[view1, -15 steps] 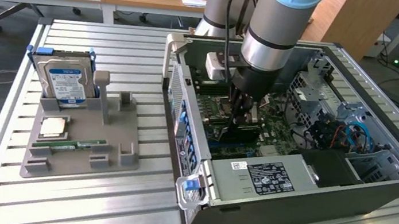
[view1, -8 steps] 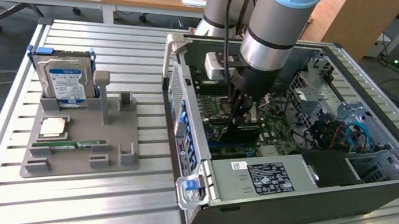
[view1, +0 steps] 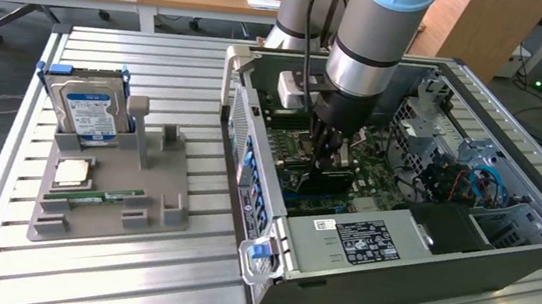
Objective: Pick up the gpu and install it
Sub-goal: 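Press down on the gpu until it lock into place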
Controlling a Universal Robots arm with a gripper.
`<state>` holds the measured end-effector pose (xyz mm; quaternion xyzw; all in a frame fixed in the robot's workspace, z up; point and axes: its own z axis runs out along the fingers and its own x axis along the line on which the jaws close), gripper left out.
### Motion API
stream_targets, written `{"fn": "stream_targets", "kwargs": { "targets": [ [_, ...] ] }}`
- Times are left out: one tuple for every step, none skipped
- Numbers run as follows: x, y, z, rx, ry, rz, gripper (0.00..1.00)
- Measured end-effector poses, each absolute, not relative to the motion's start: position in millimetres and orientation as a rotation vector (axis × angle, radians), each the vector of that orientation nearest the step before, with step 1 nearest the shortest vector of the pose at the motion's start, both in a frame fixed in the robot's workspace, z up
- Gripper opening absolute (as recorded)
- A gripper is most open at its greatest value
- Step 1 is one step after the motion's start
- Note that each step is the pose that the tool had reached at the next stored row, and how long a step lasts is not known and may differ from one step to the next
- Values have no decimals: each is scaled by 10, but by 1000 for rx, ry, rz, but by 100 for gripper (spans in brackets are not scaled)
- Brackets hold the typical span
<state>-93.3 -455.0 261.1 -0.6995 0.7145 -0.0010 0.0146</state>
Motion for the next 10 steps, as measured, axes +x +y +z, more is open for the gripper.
{"fn": "stream_targets", "kwargs": {
  "targets": [
    [-933,-4550,2610,-2177,2224,-3,11],
    [-933,-4550,2611,-2177,2224,-3,11],
    [-933,-4550,2611,-2177,2224,-3,11],
    [-933,-4550,2611,-2177,2224,-3,11],
    [-933,-4550,2611,-2177,2224,-3,11],
    [-933,-4550,2610,-2177,2224,-3,11],
    [-933,-4550,2610,-2177,2224,-2,11],
    [-933,-4550,2609,-2177,2224,-2,11],
    [-933,-4550,2609,-2177,2224,-2,11],
    [-933,-4551,2608,-2176,2223,-1,11]
  ]
}}
